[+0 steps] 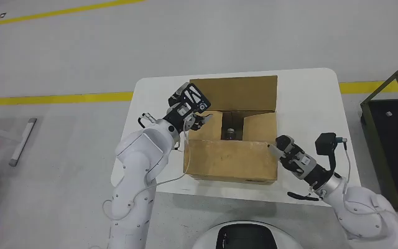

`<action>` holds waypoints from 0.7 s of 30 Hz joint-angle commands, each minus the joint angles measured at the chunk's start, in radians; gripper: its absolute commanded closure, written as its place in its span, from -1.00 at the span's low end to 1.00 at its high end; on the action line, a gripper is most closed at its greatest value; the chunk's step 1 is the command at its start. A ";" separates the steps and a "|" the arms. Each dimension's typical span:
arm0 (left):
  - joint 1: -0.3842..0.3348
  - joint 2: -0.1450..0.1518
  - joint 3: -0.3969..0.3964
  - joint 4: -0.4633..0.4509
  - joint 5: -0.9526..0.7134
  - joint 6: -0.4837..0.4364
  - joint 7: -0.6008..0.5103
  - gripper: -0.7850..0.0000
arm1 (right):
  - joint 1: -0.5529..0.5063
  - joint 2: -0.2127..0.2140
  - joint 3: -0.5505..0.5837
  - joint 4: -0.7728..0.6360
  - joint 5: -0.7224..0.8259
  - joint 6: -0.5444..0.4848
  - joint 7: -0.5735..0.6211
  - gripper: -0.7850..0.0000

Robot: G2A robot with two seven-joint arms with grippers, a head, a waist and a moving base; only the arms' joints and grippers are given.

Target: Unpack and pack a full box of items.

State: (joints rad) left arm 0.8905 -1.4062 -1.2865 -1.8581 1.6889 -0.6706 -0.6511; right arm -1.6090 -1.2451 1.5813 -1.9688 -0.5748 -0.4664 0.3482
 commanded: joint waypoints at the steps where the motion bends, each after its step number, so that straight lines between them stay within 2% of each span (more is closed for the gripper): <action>1: 0.000 0.000 0.000 0.000 0.000 0.000 0.000 -1.00 | 0.000 0.002 0.003 -0.004 0.010 0.001 0.007 0.32; 5: 0.000 0.000 0.000 0.000 0.000 0.000 0.000 -1.00 | -0.002 0.005 0.006 -0.011 0.029 -0.010 0.019 0.89; 7: 0.000 0.000 0.000 0.000 0.000 0.000 0.000 -1.00 | -0.004 0.007 0.008 -0.016 0.044 -0.015 0.019 1.00; 17: 0.000 0.000 0.000 0.000 0.000 0.000 0.000 -1.00 | -0.014 0.016 0.021 -0.036 0.107 -0.041 0.044 1.00; 18: 0.000 0.000 0.000 0.000 0.000 0.000 0.000 -1.00 | -0.015 0.017 0.023 -0.037 0.114 -0.046 0.050 0.95; 19: 0.000 0.000 0.000 0.000 0.000 0.000 0.000 -1.00 | -0.016 0.019 0.025 -0.038 0.119 -0.050 0.055 0.76; 21: 0.000 0.000 0.000 0.000 0.000 0.000 0.000 -1.00 | -0.018 0.021 0.027 -0.040 0.138 -0.061 0.066 0.58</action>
State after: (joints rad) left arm 0.8905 -1.4062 -1.2865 -1.8581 1.6889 -0.6706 -0.6511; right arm -1.6260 -1.2250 1.6073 -2.0085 -0.4468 -0.5232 0.4095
